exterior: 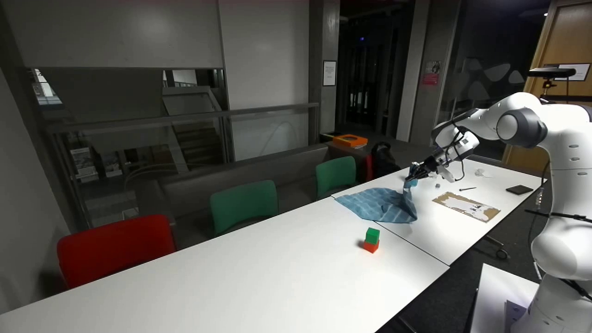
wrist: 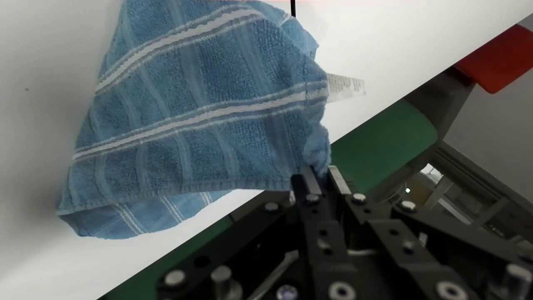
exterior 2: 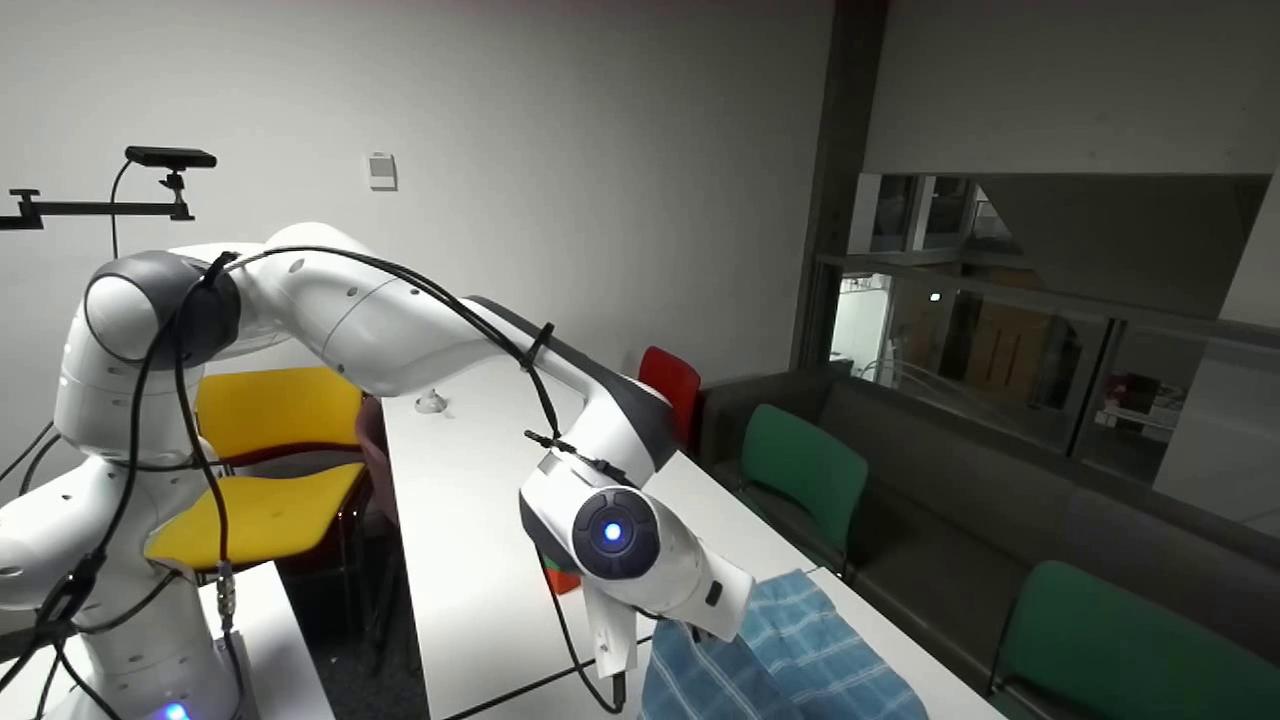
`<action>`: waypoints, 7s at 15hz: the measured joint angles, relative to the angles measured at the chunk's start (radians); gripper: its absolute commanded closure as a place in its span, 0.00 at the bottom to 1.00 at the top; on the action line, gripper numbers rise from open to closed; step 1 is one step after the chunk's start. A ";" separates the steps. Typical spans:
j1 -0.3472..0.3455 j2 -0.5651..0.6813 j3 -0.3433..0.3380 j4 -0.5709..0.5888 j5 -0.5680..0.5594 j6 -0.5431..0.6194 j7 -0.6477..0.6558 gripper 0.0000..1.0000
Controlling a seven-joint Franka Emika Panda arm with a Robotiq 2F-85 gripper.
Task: Fold the blue towel around the yellow block
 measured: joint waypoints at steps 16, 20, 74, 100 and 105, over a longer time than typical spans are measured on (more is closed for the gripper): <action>0.012 0.010 -0.066 0.034 -0.001 -0.103 0.037 0.98; 0.012 0.015 -0.067 0.034 0.035 -0.040 0.040 0.91; 0.260 0.028 -0.040 0.124 -0.569 0.318 0.545 0.42; 0.054 0.248 0.114 0.386 -0.552 0.331 0.414 0.00; 0.018 0.368 0.122 0.524 -0.608 0.269 0.414 0.00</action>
